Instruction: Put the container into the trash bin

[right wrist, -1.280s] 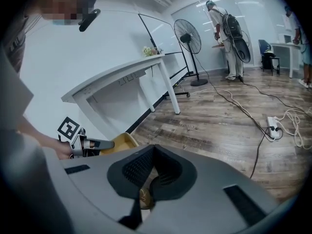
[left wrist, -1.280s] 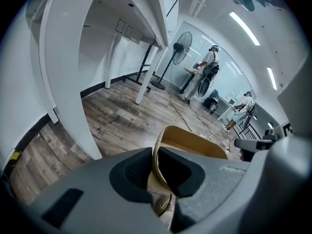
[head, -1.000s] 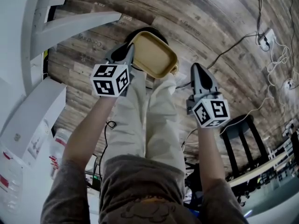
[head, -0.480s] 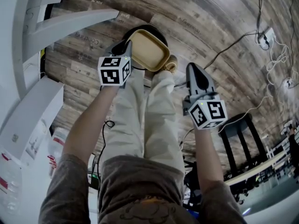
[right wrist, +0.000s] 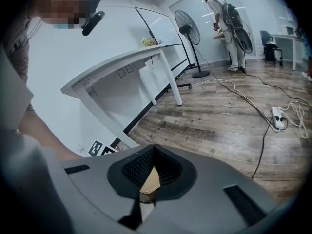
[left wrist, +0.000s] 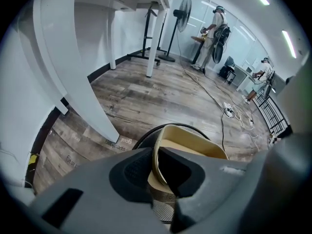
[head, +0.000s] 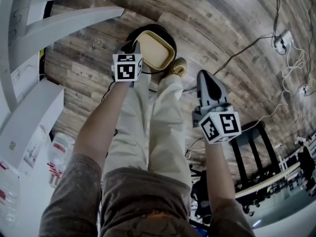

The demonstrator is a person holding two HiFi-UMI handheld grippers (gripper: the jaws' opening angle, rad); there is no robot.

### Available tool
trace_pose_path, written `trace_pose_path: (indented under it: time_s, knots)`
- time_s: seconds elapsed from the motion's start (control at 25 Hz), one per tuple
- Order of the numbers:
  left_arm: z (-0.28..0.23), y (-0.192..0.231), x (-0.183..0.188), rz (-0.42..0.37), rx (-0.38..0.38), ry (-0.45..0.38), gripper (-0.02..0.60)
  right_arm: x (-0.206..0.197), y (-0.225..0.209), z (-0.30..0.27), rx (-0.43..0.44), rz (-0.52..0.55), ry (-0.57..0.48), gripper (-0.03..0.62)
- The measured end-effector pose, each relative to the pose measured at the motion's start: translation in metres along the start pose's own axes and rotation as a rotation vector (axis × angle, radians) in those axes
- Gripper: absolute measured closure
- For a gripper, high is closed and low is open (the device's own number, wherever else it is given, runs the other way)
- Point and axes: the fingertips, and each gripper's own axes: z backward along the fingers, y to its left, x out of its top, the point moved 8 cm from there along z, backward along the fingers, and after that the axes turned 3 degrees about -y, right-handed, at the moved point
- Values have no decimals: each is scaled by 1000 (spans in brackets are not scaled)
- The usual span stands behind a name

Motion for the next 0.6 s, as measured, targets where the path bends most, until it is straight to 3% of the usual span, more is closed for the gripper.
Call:
trace_pose_path:
  time_s: [0.6]
  knots:
    - [-66,-2,-8,-102,53,92,543,-16,-22,-4,-23,-22,21,592]
